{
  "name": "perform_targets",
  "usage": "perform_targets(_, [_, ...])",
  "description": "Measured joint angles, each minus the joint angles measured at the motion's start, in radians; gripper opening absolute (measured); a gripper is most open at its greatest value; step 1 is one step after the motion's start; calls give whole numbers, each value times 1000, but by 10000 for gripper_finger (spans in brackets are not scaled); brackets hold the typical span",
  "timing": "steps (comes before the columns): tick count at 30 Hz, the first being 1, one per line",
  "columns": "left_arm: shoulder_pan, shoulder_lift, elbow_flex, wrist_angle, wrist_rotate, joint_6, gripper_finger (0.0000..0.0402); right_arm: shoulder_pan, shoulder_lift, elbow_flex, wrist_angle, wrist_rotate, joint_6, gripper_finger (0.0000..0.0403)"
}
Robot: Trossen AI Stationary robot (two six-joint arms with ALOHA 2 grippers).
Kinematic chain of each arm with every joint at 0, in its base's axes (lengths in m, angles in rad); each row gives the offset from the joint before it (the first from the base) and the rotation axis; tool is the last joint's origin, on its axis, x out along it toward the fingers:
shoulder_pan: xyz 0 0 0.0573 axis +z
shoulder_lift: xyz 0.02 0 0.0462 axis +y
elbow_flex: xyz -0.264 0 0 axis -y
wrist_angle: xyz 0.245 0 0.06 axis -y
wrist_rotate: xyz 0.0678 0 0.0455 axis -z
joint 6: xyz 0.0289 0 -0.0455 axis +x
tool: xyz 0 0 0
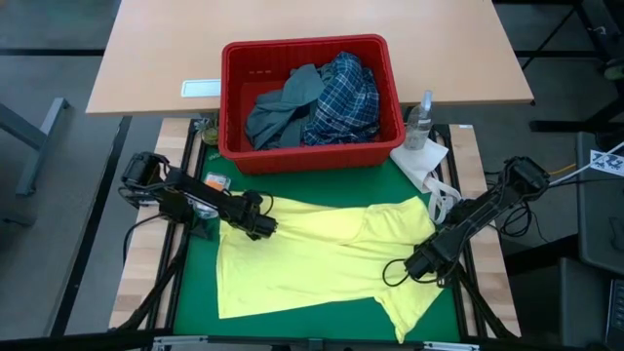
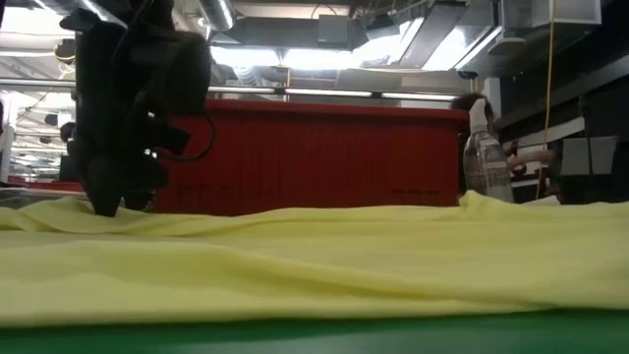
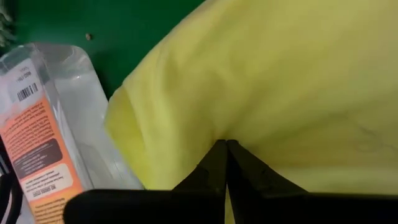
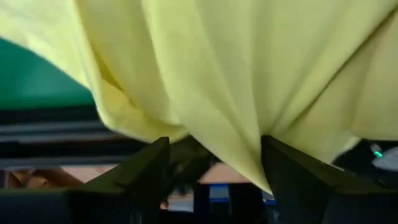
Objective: Fold Laundry from Bin
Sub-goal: Fold the yellow shirt
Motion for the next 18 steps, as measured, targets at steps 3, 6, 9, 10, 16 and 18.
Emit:
perform_targets(3, [-12,-1,22,-29,-1,10,2,0,-1,37,-75,3,-12,253])
perform_targets(6, [-22,-2,30,-54,-2,13,2,0,-1,68,-147,25,-42,253])
perform_targets(9, [-29,-2,30,-57,1,13,2,0,-1,85,-197,55,-52,253])
perform_targets(10, [-31,-2,30,-57,1,13,2,0,-1,87,-204,66,-53,253])
perform_targets(16, [-38,-2,30,-55,1,12,2,0,-1,87,-189,108,-53,253])
perform_targets(18, [-37,-2,30,-54,5,23,2,0,-1,87,-178,111,-53,253])
